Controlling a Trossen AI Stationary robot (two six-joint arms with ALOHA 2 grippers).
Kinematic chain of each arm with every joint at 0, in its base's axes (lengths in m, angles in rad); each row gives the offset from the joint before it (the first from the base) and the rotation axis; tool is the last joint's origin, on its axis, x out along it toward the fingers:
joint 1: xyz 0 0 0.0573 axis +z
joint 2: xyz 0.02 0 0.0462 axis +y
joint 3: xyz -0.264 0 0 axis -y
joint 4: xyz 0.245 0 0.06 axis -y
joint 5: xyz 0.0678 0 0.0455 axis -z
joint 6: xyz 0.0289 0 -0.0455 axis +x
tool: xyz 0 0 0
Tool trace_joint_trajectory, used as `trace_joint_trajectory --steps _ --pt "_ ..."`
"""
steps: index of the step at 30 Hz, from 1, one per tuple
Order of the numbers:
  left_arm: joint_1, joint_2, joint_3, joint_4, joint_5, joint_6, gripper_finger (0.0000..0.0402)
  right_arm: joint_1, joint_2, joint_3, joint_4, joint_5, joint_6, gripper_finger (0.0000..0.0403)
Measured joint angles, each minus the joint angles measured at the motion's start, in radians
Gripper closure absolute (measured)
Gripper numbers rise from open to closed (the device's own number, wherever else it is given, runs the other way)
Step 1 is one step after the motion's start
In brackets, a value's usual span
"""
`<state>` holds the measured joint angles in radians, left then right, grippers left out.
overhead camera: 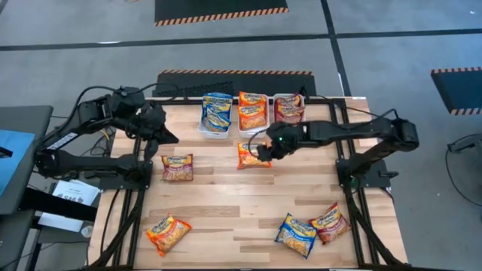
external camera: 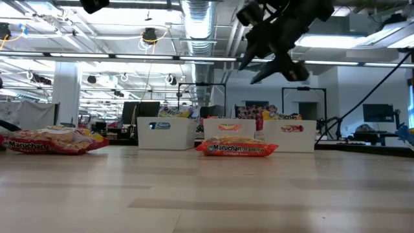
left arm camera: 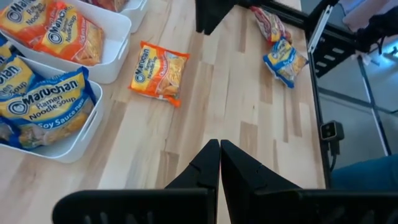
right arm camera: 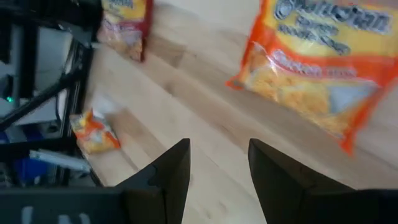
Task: Sort Maruchan noodles
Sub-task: Put the orange noodle pack into the center white bin
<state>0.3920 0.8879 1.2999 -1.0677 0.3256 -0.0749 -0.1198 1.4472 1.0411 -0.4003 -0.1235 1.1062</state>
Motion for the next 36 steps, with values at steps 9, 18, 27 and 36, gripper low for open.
trace_joint_trajectory --steps 9,18,27,36 --pt "0.0 0.022 0.0 0.001 0.0 0.038 0.0401 -0.007 0.104 -0.057 0.02 0.135 0.071 0.0215" --pt "0.0 0.041 0.0 0.004 -0.008 0.041 0.0401 -0.068 0.228 -0.062 0.019 0.148 0.102 0.0215" --pt "0.0 0.042 0.0 0.003 -0.051 0.07 0.0401 -0.11 0.302 -0.062 0.059 0.101 0.109 0.0215" --pt "0.0 0.042 0.0 0.002 -0.052 0.072 0.0401 -0.126 0.385 -0.055 0.149 0.044 0.136 0.0227"
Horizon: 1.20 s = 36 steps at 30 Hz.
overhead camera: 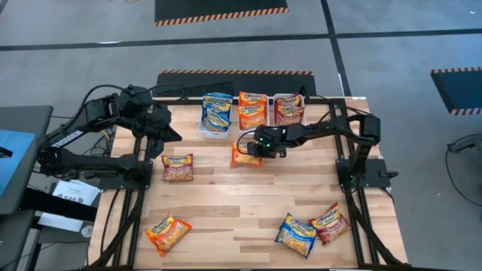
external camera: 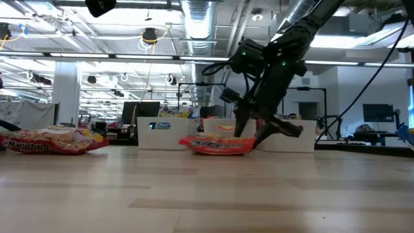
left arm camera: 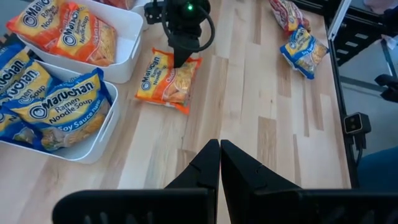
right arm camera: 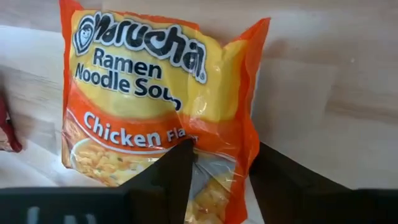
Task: Sort Maruchan noodles
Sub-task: Put the orange noodle pack into the center white bin
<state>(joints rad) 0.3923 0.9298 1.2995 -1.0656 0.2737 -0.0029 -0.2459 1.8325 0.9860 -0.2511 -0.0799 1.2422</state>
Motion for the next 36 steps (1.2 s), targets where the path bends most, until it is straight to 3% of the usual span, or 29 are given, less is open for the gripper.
trace_joint_trajectory --steps 10,23,31,36 --pt "0.0 0.0 0.0 -0.028 -0.001 0.0 0.0401 0.005 -0.001 -0.002 0.007 -0.003 -0.023 0.0383" --pt "0.0 0.0 0.0 -0.028 -0.132 0.0 0.0401 0.107 -0.14 0.035 -0.027 0.051 -0.095 0.0386" --pt "0.0 0.0 0.0 -0.021 -0.175 0.0 0.0401 0.186 -0.281 0.065 -0.039 0.232 -0.141 0.0386" --pt "0.0 0.0 0.0 -0.02 -0.185 0.006 0.0402 0.171 -0.352 0.111 -0.081 0.325 -0.25 0.0386"
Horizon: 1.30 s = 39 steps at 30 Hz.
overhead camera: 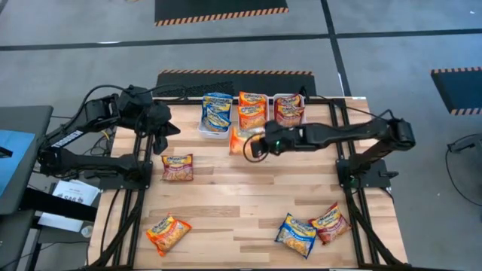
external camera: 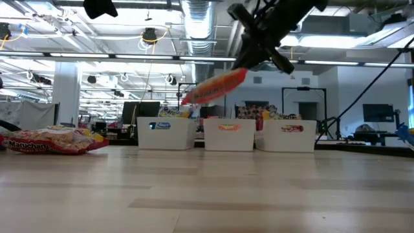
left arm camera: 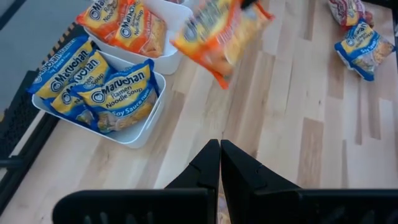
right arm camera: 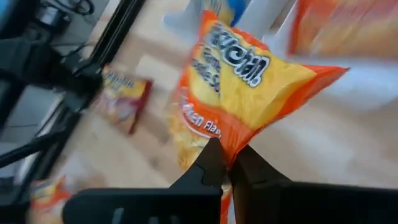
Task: Sort Maruchan noodles
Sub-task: Put the orange noodle pack into the center white bin
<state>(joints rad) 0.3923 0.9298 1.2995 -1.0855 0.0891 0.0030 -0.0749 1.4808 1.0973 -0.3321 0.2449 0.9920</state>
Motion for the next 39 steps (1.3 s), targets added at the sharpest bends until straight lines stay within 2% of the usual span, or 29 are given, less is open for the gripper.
trace_joint_trajectory --steps 5,9,13,17,23,28,35,39 --pt "0.0 0.0 0.0 0.007 -0.007 0.015 0.0401 -0.09 -0.04 0.051 -0.057 0.053 -0.207 0.0386" --pt "0.0 0.0 0.0 0.03 -0.059 0.012 0.0401 -0.198 -0.049 0.099 -0.088 0.051 -0.387 0.0386" --pt "0.0 0.0 0.0 0.063 -0.123 0.007 0.0401 -0.31 -0.024 0.137 -0.124 -0.03 -0.594 0.0386" --pt "0.005 0.0 0.0 0.079 -0.177 0.006 0.0402 -0.395 0.024 0.164 -0.167 -0.134 -0.72 0.0386" --pt "0.044 0.0 0.0 0.127 -0.189 0.005 0.0401 -0.447 0.102 0.169 -0.17 -0.221 -0.788 0.0386" --pt "0.09 0.007 0.0 0.166 -0.189 0.005 0.0401 -0.434 0.176 0.169 -0.122 -0.268 -0.813 0.0386" --pt "0.155 0.041 0.0 0.18 -0.195 0.012 0.0401 -0.424 0.262 0.17 -0.09 -0.25 -0.801 0.0386" --pt "0.181 0.075 0.0 0.179 -0.195 0.017 0.0401 -0.427 0.301 0.169 -0.125 -0.237 -0.759 0.0359"
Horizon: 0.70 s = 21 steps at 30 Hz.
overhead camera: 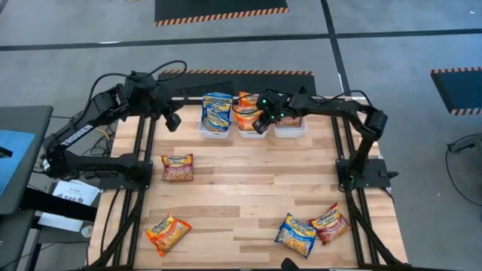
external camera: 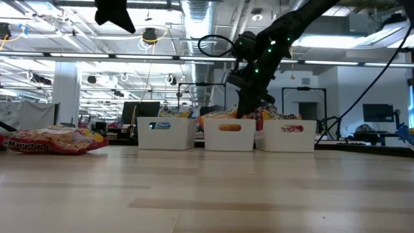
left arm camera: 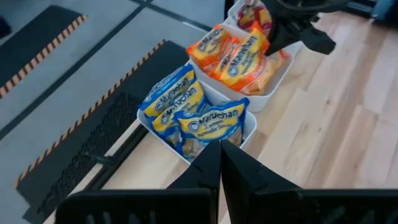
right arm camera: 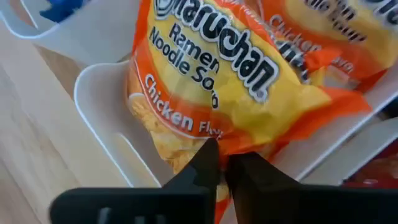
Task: Sort Maruchan noodles
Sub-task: Put the orange noodle pack into the center white bin
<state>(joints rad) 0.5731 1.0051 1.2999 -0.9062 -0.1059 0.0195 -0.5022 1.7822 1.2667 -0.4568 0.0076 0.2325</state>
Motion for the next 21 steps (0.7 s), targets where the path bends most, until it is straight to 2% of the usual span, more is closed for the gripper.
trace_joint_trajectory --steps 6,15,21 --pt "0.021 0.048 0.0 0.0 0.001 0.003 0.0401 -0.002 0.007 0.0 -0.01 0.0 0.004 0.0305" --pt "0.023 0.066 0.0 -0.001 0.067 -0.015 0.0401 -0.017 -0.011 0.0 -0.07 -0.006 0.038 0.0215" --pt "0.023 0.058 0.0 -0.002 0.098 -0.023 0.0401 -0.018 -0.011 0.084 -0.19 -0.01 0.1 0.0192"
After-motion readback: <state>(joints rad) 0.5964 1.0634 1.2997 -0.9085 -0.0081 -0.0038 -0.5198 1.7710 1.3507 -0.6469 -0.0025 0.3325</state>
